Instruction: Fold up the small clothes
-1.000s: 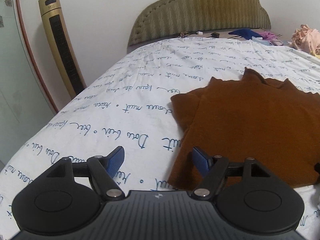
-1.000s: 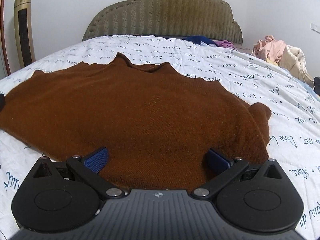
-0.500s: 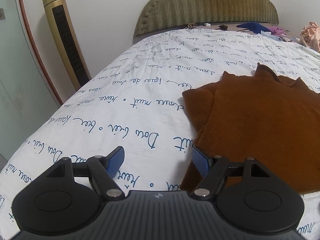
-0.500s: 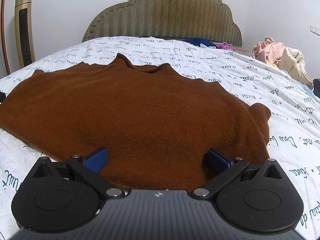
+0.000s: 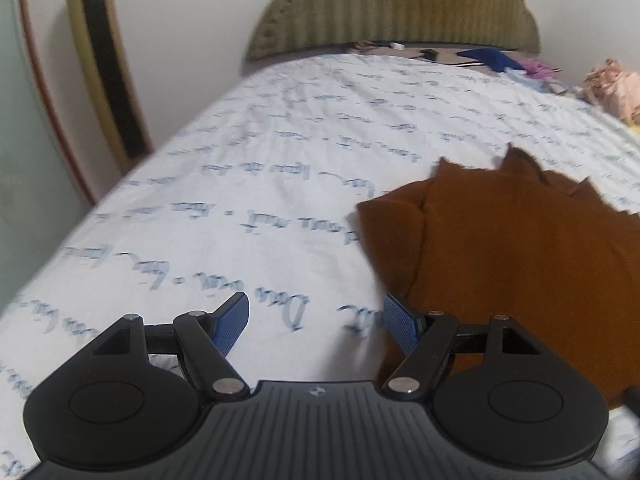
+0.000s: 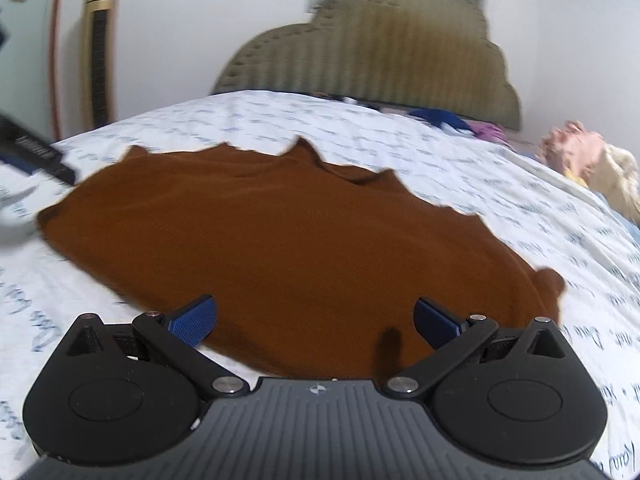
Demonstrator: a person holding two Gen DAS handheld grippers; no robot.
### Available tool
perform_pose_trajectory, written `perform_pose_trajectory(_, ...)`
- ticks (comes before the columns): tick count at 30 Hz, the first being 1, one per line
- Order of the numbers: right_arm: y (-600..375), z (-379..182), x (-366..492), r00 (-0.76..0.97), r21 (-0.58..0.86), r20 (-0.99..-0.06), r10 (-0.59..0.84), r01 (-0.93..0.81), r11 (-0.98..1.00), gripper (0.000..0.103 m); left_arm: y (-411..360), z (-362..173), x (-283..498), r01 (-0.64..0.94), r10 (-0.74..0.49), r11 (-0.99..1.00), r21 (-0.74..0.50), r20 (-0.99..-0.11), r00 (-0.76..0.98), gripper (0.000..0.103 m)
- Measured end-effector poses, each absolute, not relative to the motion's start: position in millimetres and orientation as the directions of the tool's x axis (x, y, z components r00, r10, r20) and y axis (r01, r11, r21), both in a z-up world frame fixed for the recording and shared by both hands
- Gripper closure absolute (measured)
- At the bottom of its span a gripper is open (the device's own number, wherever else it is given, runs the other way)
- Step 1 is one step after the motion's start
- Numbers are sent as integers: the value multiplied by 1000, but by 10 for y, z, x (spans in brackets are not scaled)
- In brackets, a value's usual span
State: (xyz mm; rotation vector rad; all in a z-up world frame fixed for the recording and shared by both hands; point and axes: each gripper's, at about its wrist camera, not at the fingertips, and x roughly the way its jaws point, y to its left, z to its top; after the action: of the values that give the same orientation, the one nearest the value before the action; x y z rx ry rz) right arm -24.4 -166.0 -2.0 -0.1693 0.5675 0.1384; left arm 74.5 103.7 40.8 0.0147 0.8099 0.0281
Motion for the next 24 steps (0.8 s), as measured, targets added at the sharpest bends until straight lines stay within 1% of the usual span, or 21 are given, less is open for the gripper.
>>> perform_pose_trajectory(3,-1465,36,-249,832,-158,-544,115,-236,959,0,1071,396,872,11,-49,998,-56,-740,671,29)
perform_pose_trajectory(8,-1123,32,-235,811,-222,-567,144,-319,921,0,1056,350,1150,72,-176,983,-170,-745,643,29)
perform_pose_trajectory(15,-685,-112,-226,796,-310,-586,148,-389,868,0,1074,193,1585,102,-282,956,-274,-773,569,29)
perform_pose_trajectory(21,-378,-162,-55,839,-406,-537,89,-349,845,0,976,102,1941,145,-414,906,-398,-761,499,28)
perform_pose_trajectory(24,-275,-168,51,867,-453,-495,53,-310,836,3,834,57,2129,157,-417,907,-391,-777,472,28)
